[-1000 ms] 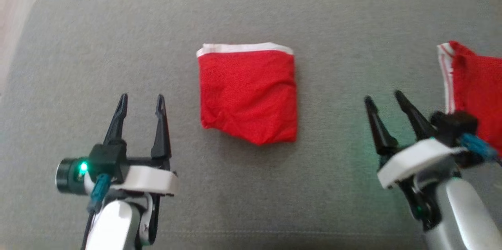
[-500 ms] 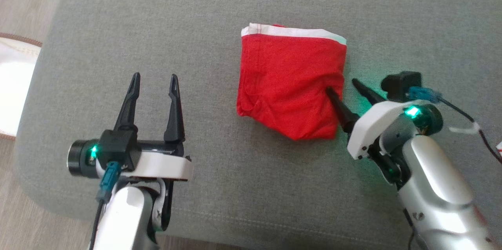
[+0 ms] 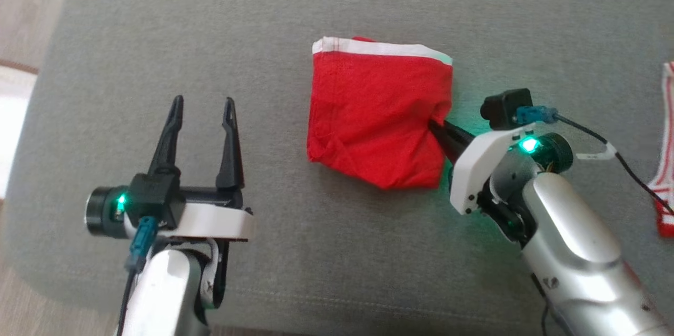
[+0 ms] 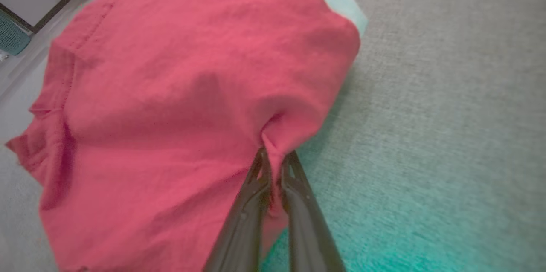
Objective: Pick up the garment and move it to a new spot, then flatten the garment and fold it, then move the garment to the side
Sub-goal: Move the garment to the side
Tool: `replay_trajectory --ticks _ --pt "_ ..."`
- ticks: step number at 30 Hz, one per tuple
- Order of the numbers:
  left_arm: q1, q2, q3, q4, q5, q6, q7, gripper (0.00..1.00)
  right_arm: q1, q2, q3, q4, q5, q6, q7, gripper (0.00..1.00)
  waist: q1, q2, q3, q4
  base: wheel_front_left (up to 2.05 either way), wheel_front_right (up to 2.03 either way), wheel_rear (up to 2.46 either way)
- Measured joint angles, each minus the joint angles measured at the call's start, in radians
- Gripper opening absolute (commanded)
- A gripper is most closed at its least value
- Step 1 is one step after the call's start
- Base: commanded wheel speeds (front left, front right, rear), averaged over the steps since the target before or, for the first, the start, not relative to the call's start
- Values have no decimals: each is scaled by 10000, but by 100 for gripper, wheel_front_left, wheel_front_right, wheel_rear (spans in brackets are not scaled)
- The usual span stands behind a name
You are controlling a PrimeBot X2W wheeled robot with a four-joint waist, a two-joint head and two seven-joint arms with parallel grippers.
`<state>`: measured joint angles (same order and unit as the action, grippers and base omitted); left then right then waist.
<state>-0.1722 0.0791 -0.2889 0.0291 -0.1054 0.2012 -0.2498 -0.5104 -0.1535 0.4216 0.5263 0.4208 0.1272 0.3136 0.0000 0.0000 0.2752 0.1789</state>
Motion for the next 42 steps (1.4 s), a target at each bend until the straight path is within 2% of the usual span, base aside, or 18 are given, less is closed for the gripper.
replay_trajectory --ticks 7,14,20,25,28,38,42 --pt "15 73 127 -82 178 -94 -69 100 787 -780 171 -1264 -520 0 -332 0 0 0 -72 -983 0 0 0" --pt "0 196 115 -86 328 -257 -69 100 1538 -1791 -36 -2715 -723 0 -157 0 0 0 -127 -2444 0 0 0" --pt "-76 224 15 36 343 -364 -69 100 1587 -2681 -299 -3179 -882 0 194 0 0 0 -106 -3590 0 0 0" --pt "-437 247 -232 94 497 -535 -69 100 1472 -3452 -472 -3062 -989 0 301 0 0 0 146 -4104 0 0 0" --pt "-616 278 -259 140 514 -564 -69 100 1179 -3701 -978 -2583 -1009 0 268 0 0 0 391 -4232 0 0 0" --pt "-1182 341 -589 280 706 -708 -69 100 -139 -3674 -3001 -913 -472 0 -732 0 0 0 1223 -4384 0 0 0" --pt "-1432 368 -665 284 790 -780 -69 100 -397 -3553 -3396 -512 -360 0 -1124 0 0 0 1529 -4390 0 0 0"
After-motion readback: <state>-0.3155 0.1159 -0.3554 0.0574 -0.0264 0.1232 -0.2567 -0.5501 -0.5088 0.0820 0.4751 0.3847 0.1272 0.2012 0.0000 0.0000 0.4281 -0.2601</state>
